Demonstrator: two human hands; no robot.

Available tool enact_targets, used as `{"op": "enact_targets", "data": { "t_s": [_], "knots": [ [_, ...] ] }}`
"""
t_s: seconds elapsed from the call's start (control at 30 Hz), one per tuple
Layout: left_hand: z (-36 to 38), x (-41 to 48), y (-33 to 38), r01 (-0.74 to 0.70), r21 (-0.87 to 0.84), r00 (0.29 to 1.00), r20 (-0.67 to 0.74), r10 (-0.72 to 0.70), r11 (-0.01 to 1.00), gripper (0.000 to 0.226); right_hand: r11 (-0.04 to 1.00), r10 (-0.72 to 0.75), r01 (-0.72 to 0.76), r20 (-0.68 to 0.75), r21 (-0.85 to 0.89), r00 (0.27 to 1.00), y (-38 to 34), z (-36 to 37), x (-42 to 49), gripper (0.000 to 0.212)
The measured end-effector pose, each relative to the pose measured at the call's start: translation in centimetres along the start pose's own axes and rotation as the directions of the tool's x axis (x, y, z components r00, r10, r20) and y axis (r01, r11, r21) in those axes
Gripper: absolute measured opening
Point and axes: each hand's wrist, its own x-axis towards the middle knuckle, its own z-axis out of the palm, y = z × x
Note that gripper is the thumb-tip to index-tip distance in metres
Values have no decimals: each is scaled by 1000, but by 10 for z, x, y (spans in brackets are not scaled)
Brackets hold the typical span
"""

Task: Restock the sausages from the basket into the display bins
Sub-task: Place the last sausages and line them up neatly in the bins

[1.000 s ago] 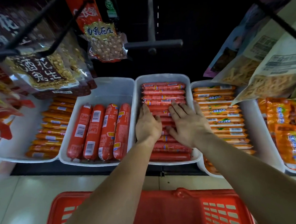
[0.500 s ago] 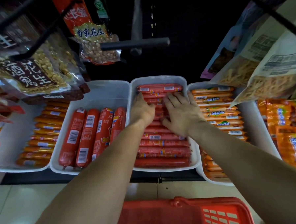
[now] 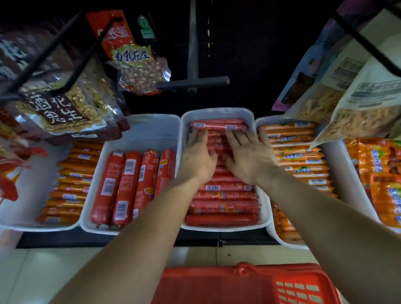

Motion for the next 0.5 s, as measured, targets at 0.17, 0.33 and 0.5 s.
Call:
{"op": "enact_targets", "data": {
  "t_s": [0.17, 0.33, 0.5],
  "knots": [
    [-13, -67, -29, -239, 658, 955, 293, 49, 714, 68, 983, -57, 82, 156, -162, 986, -10, 10, -44, 78],
    [-15, -64, -32, -302, 734, 928, 373, 10, 608, 70, 955, -35, 78, 151, -286, 988, -14, 15, -40, 79],
    [-15, -66, -32, -291, 725, 931, 364, 12, 624, 71, 958, -118, 161, 184, -237, 976, -15, 18, -56, 78]
  ]
}}
